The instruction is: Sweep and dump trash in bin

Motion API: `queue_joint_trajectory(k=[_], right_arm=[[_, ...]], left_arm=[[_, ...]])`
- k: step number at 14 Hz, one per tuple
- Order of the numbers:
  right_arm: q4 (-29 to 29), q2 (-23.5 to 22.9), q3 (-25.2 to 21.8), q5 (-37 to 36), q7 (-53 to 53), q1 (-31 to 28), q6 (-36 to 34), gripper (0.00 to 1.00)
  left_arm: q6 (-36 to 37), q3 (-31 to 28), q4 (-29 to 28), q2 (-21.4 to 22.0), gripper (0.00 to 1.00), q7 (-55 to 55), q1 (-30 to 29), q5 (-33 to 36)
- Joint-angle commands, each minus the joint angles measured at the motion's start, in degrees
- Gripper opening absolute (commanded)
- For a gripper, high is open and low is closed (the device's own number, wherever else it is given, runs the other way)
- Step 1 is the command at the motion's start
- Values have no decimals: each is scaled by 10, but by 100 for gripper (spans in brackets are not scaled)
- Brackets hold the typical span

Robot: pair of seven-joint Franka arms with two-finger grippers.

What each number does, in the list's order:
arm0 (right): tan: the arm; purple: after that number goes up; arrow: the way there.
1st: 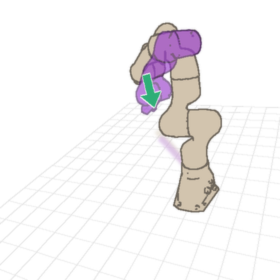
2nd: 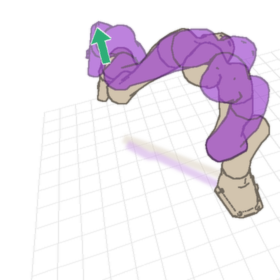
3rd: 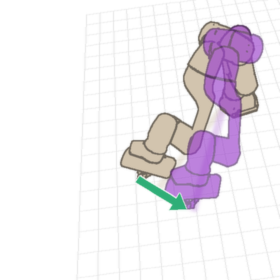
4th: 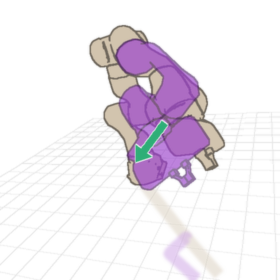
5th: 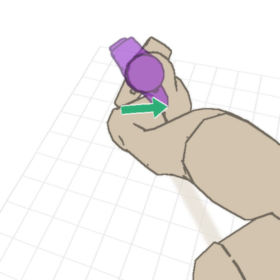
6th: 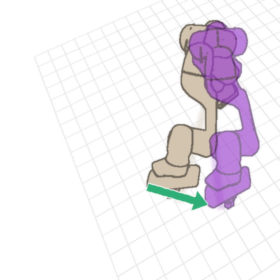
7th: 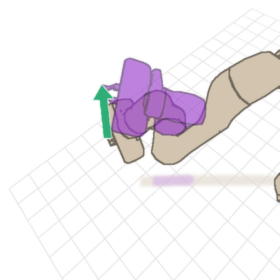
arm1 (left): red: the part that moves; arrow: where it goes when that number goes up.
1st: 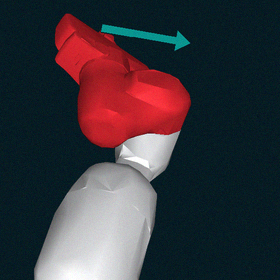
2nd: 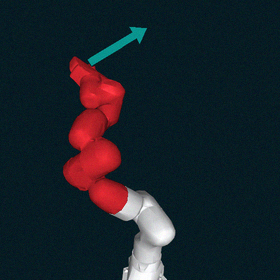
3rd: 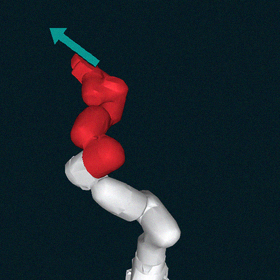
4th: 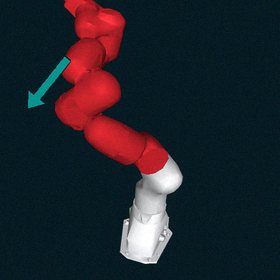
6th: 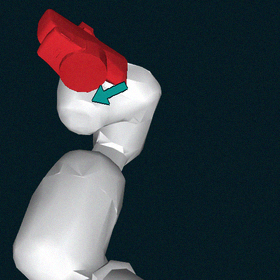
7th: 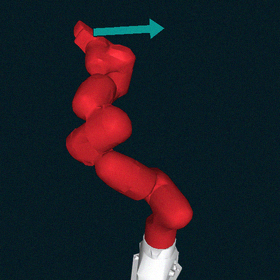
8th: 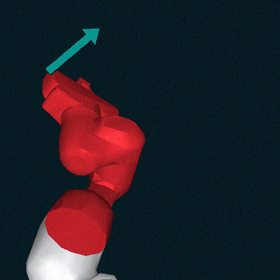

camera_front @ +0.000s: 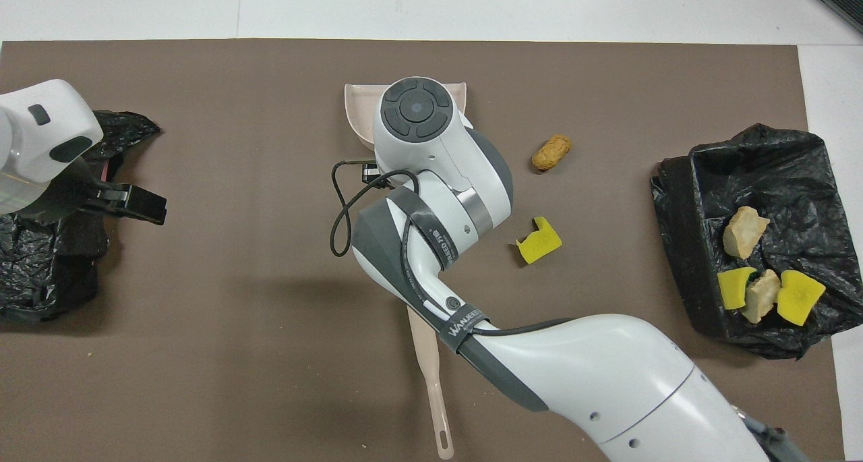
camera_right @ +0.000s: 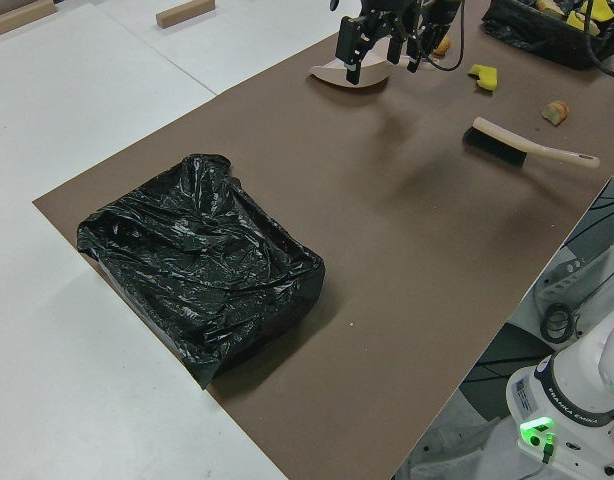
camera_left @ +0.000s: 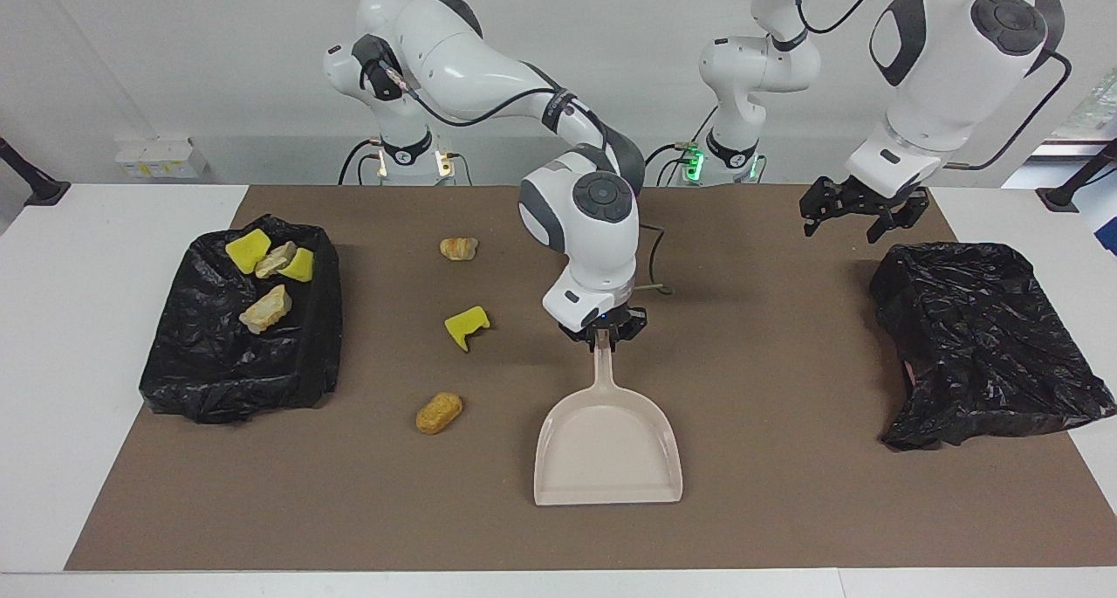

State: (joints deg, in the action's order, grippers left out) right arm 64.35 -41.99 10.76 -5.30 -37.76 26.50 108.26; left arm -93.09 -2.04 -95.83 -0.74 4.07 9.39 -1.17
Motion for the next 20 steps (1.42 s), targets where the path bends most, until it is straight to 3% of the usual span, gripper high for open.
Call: queue_joint_trajectory(k=[1,2,3,8,9,10,11,13,16,20], right_arm=[[62,42,4,15,1,-7,9,12],[63,43,3,27,-8,-7,8,27],[64,44,3,41,-8,-7,4,36],[61,44,3,42,-8,-7,0,52],[61,44,3,39,-6,-7,-1,64],[61,45,3,39,-3,-7,-1,71],[62,52,3,42,-6,-8,-2,84],[68,75,3,43,-6,-10,-28,100],[144,161,4,45,-1,-12,-73,100],[351,322,4,88,1,3,-61,100]], left_arm=[[-16,-7,-14,7,100,-3,16,3],[-24,-7,-14,4,100,-3,17,3],[-35,-7,-12,0,100,-3,21,2],[-78,-7,-12,-27,100,-4,31,-17],[-90,-7,-11,-33,100,-4,37,-19],[-103,-7,-12,-43,100,-4,39,-20],[-113,-7,-12,-51,100,-4,43,-18],[-132,-7,-9,-70,100,-6,61,-19],[-180,-7,0,-119,100,-52,92,-17],[-246,-7,0,-162,100,-100,140,-19]])
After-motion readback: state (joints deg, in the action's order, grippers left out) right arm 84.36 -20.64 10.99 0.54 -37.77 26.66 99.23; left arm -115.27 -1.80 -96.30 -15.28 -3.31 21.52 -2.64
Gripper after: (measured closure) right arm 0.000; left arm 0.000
